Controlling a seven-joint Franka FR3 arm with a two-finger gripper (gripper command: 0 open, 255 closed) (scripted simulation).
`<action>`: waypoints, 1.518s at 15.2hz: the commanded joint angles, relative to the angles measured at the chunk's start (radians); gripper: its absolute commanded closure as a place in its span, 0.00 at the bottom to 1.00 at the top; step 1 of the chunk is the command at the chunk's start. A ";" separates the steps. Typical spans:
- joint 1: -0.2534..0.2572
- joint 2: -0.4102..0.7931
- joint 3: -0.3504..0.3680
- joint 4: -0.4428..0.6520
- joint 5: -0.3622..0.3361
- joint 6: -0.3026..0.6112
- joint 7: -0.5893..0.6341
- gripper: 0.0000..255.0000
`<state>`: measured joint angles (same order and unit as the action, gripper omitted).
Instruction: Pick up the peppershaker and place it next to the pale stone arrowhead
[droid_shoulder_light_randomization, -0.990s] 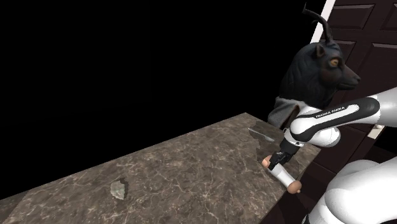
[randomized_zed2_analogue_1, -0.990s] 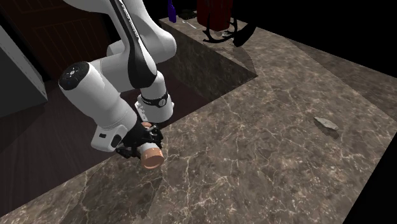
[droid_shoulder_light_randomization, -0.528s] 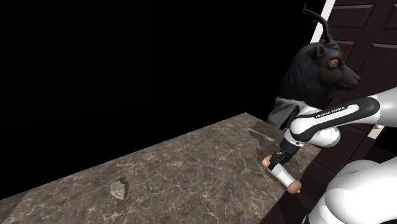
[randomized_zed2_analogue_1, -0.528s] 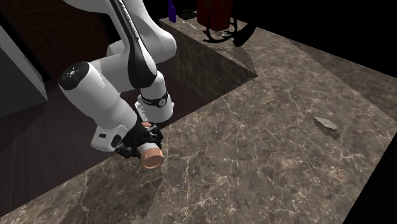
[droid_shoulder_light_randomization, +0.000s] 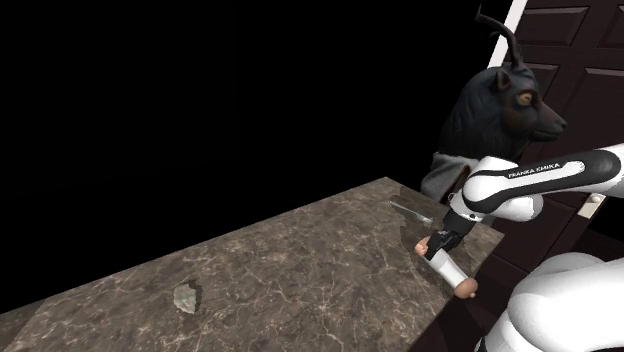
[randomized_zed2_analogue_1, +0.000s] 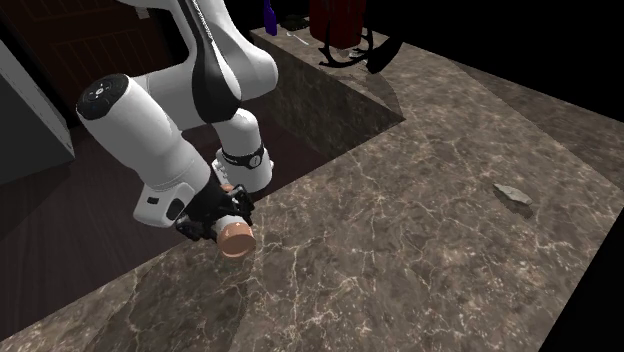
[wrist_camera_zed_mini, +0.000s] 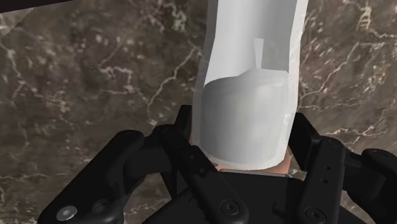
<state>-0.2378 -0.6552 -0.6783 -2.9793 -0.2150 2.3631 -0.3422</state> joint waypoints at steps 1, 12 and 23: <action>-0.010 -0.032 0.018 0.012 0.000 -0.044 0.011 1.00; -0.033 -0.169 0.101 0.091 0.022 -0.256 0.058 1.00; -0.027 -0.240 0.161 0.190 0.057 -0.421 0.090 1.00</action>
<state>-0.2680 -0.8942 -0.5218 -2.7974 -0.1618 1.9512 -0.2555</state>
